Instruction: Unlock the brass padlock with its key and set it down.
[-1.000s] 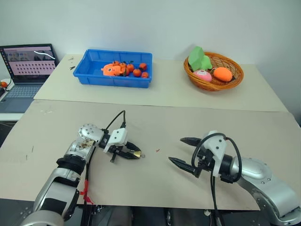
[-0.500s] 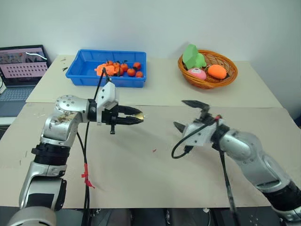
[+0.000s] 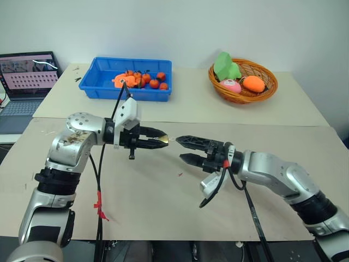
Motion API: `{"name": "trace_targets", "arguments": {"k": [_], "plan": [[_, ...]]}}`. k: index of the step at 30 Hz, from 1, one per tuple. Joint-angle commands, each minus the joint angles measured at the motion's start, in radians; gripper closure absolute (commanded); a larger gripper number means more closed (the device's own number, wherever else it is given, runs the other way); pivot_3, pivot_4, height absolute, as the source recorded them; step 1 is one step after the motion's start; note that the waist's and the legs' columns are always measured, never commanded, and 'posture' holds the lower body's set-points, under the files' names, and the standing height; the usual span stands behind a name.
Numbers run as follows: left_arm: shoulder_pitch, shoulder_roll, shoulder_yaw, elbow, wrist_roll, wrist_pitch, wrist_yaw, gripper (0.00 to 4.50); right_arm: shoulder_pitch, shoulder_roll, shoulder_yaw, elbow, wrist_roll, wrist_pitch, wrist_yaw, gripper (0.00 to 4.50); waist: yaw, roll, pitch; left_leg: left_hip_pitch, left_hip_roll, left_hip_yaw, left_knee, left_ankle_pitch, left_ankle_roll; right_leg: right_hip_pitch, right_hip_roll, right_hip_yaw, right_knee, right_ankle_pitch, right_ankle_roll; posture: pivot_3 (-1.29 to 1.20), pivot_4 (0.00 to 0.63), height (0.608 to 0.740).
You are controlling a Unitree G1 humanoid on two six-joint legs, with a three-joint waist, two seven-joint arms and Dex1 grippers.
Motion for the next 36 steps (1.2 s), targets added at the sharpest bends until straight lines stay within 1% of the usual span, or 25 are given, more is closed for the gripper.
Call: {"name": "trace_targets", "arguments": {"k": [1, 5, 8, 21, 30, 31, 33, 34, 36], "plan": [[-0.001, 0.046, -0.006, -0.076, -0.041, 0.033, -0.042, 3.66, -0.018, 0.013, -0.045, -0.013, -0.005, -0.023, -0.015, 0.00, 0.000, 0.000, 0.000, 0.000, 0.000, 0.000, 0.000, 0.000, 0.000, 0.000, 0.000, 0.000, 0.000, 0.000, 0.000, 0.00, 0.150, 0.740], [0.019, 0.094, -0.032, -0.103, -0.050, 0.048, -0.088, 3.66, -0.014, 0.028, -0.054, -0.015, -0.019, -0.032, -0.011, 0.00, -0.002, 0.000, 0.000, 0.001, 0.000, 0.000, 0.000, 0.000, 0.000, 0.000, 0.000, 0.000, 0.001, 0.000, 0.000, 0.00, 0.150, 0.740], [0.022, 0.105, -0.038, -0.107, -0.053, 0.051, -0.099, 3.66, -0.017, 0.034, -0.061, -0.013, -0.025, -0.036, -0.008, 0.00, -0.002, 0.000, 0.000, 0.001, 0.000, 0.000, 0.000, 0.000, 0.000, 0.000, 0.000, 0.000, 0.001, 0.000, -0.001, 0.00, 0.150, 0.740], [-0.014, 0.064, -0.048, -0.050, -0.023, 0.012, -0.074, 3.66, 0.012, 0.063, -0.066, -0.052, 0.011, -0.022, 0.039, 0.00, 0.000, 0.000, 0.000, 0.001, 0.000, 0.000, 0.000, 0.000, 0.000, 0.000, 0.000, 0.000, 0.001, 0.000, -0.001, 0.00, 0.150, 0.740], [-0.010, 0.061, -0.052, -0.049, -0.021, -0.003, -0.059, 3.66, 0.025, 0.084, -0.081, -0.065, 0.018, -0.009, 0.061, 0.00, 0.000, 0.000, 0.000, 0.001, 0.000, 0.000, 0.000, 0.000, 0.000, 0.000, 0.000, 0.000, 0.002, 0.000, -0.001, 0.00, 0.150, 0.740], [-0.011, 0.060, -0.052, -0.049, -0.022, -0.002, -0.057, 3.66, 0.025, 0.085, -0.082, -0.065, 0.019, -0.008, 0.062, 0.25, 0.000, 0.000, 0.000, 0.001, 0.000, 0.000, 0.000, 0.000, 0.000, 0.000, 0.000, 0.000, 0.002, 0.000, -0.001, 0.00, 0.150, 0.740], [-0.011, 0.061, -0.051, -0.053, -0.025, 0.001, -0.055, 3.66, 0.025, 0.086, -0.086, -0.063, 0.018, -0.007, 0.062, 0.59, 0.000, 0.000, 0.000, 0.001, 0.000, 0.000, 0.000, 0.000, 0.000, 0.000, 0.000, 0.000, 0.002, 0.000, -0.001, 0.00, 0.150, 0.740], [-0.010, 0.062, -0.051, -0.056, -0.027, 0.003, -0.054, 3.66, 0.024, 0.086, -0.089, -0.061, 0.017, -0.006, 0.061, 1.04, 0.000, 0.000, 0.000, 0.001, 0.000, 0.000, 0.000, 0.000, 0.000, 0.000, 0.000, 0.000, 0.002, 0.000, -0.001, 0.00, 0.150, 0.740], [-0.007, 0.066, -0.050, -0.055, -0.027, 0.001, -0.055, 3.66, 0.023, 0.085, -0.094, -0.057, 0.017, -0.008, 0.061, 1.66, 0.000, 0.000, 0.000, 0.001, 0.000, 0.000, 0.000, 0.000, 0.000, 0.000, 0.000, 0.000, 0.002, 0.000, -0.001, 0.00, 0.150, 0.740]]}}
